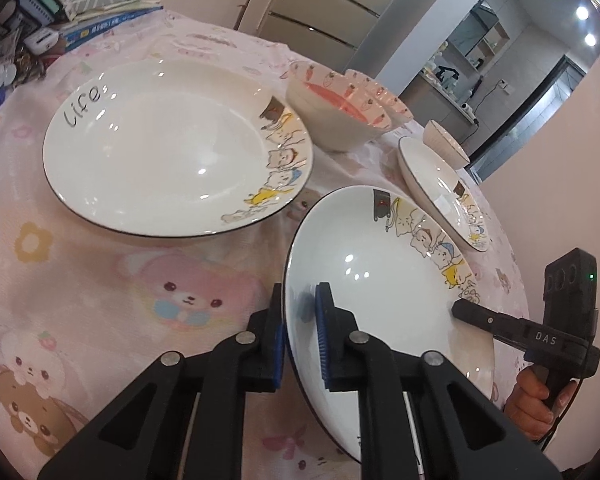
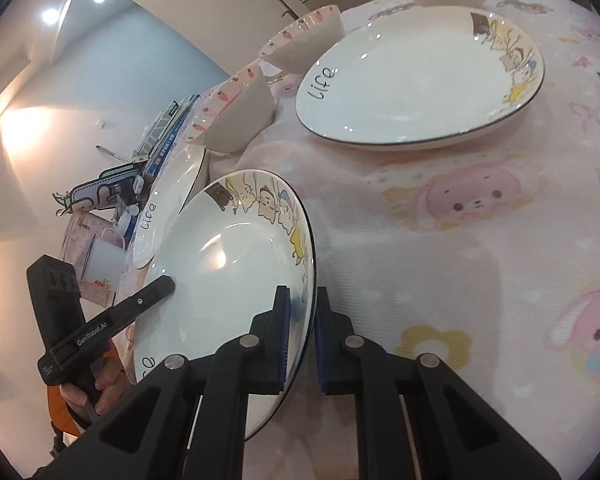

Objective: Organize plates and bowls
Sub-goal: 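Lift the plate with both grippers and carry it toward the other plate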

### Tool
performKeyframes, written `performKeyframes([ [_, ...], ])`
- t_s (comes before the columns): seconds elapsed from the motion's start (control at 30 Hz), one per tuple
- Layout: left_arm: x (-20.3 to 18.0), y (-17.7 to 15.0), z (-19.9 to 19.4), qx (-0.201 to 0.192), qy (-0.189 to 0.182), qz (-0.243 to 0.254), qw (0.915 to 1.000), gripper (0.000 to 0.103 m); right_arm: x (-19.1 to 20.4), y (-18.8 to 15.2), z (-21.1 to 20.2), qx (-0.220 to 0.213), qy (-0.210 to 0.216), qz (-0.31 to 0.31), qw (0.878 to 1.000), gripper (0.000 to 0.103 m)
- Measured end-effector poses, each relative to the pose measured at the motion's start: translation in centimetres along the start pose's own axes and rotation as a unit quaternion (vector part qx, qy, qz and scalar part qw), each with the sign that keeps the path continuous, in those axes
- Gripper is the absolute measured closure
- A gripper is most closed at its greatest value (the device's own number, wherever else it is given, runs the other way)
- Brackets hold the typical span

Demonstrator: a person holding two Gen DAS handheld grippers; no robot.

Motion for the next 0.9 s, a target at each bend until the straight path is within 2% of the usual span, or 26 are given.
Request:
performKeyframes([
  [0.33, -2.9, 0.0, 0.1, 0.007, -0.014, 0.016, 0.9997, 0.092, -0.4, -0.2, -3.6, -0.025, -0.029, -0.022, 0.999, 0.090],
  [0.6, -6.0, -0.1, 1.6, 0.022, -0.018, 0.036, 0.9990, 0.091, -3.2, 0.2, -6.0, -0.031, -0.044, -0.005, 0.999, 0.090],
  [0.9, -8.9, -0.6, 1.9, 0.025, -0.027, 0.055, 0.9978, 0.091, -4.7, 0.3, -8.8, -0.049, -0.058, -0.018, 0.997, 0.089],
])
Point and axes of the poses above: each gripper's, at about its wrist camera, not at the fingertips, and z roughly the way its jaws point, x to its left, y to its top, the point moved 4 cm from there along z, roughly the way its jaws point, and after that the axes turned 1 degree about -x, right-handed, at the moved point
